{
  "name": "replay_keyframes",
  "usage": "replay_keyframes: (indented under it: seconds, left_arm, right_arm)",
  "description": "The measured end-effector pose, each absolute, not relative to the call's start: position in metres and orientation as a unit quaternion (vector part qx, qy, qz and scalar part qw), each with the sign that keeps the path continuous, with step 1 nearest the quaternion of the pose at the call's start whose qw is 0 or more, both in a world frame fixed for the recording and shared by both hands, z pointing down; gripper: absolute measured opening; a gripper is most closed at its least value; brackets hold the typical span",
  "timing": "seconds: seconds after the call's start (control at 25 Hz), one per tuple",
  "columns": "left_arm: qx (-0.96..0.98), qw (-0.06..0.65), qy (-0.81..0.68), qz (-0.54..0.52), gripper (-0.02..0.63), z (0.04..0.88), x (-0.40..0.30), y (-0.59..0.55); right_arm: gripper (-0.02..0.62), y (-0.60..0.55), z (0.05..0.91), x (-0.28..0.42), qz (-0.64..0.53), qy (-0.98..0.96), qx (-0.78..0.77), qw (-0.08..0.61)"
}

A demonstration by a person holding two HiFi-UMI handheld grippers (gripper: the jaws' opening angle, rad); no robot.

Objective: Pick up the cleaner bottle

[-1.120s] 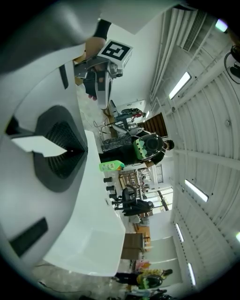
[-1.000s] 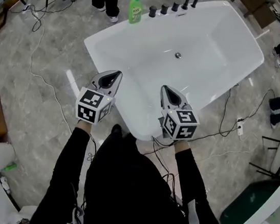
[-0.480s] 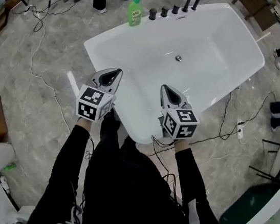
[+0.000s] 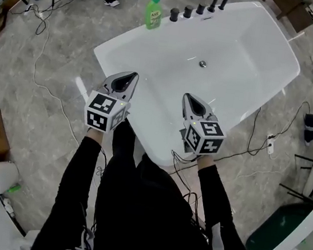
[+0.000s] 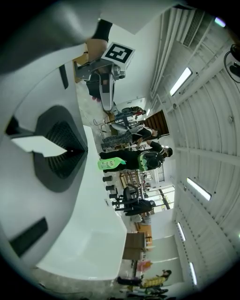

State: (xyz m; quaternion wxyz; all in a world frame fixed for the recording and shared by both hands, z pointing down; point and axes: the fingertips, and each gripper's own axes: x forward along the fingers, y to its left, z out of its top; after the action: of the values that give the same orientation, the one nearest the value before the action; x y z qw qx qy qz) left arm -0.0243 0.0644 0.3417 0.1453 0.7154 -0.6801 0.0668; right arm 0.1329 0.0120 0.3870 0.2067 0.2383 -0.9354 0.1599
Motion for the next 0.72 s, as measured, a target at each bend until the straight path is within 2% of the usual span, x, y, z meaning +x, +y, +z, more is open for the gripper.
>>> replay_keyframes:
  seconds: [0.16,0.72]
  left_arm:
    - [0.719,0.163,-0.674,0.048,0.008,0.351,-0.049,0.051]
    - [0.755,0.185,-0.624,0.076,0.008,0.381,-0.145,-0.031]
  right_arm:
    - [0.002,0.003,0.395,0.115,0.168,-0.93,0.248,0.215]
    - [0.002,-0.042,0.423,0.028,0.203,-0.903,0.295,0.236]
